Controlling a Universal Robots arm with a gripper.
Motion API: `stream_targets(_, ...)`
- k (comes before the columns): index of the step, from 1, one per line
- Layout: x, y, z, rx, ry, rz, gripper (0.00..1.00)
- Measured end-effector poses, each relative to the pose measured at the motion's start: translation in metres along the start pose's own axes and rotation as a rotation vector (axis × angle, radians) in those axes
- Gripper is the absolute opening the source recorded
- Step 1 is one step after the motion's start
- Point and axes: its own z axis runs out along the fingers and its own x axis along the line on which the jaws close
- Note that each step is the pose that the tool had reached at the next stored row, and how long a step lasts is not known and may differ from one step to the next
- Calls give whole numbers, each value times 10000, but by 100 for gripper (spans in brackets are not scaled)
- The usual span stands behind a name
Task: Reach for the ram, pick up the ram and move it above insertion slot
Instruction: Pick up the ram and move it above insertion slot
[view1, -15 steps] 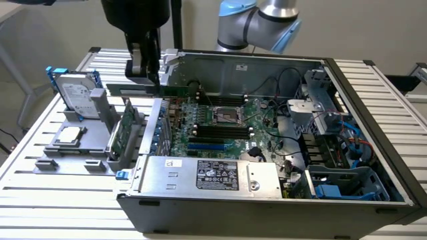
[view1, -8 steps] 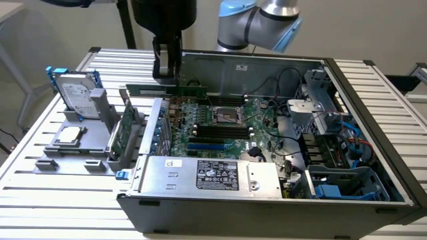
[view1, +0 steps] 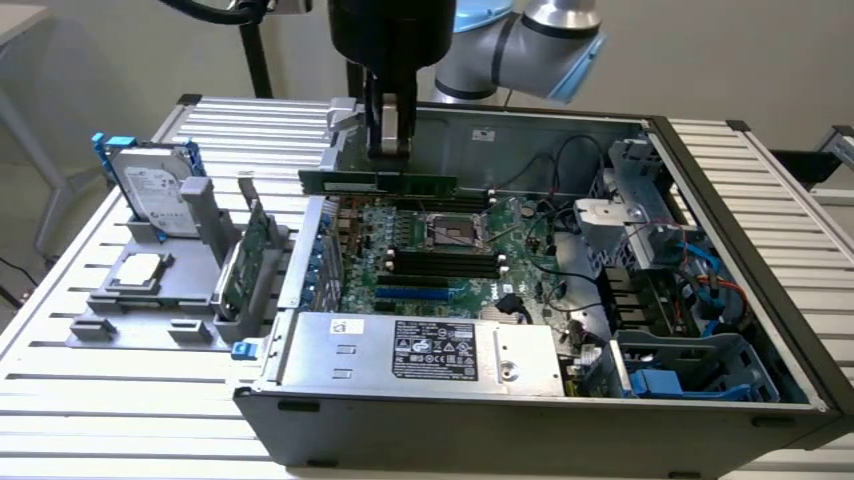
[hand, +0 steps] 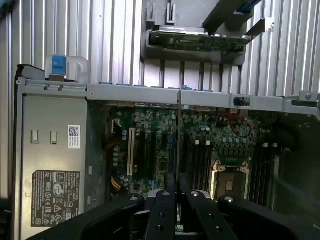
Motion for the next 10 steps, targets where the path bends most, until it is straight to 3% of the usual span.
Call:
stream_targets(4, -84, -168, 55, -1, 16, 0, 13)
stream_targets(10, -283, -344, 136, -2, 78, 2, 13)
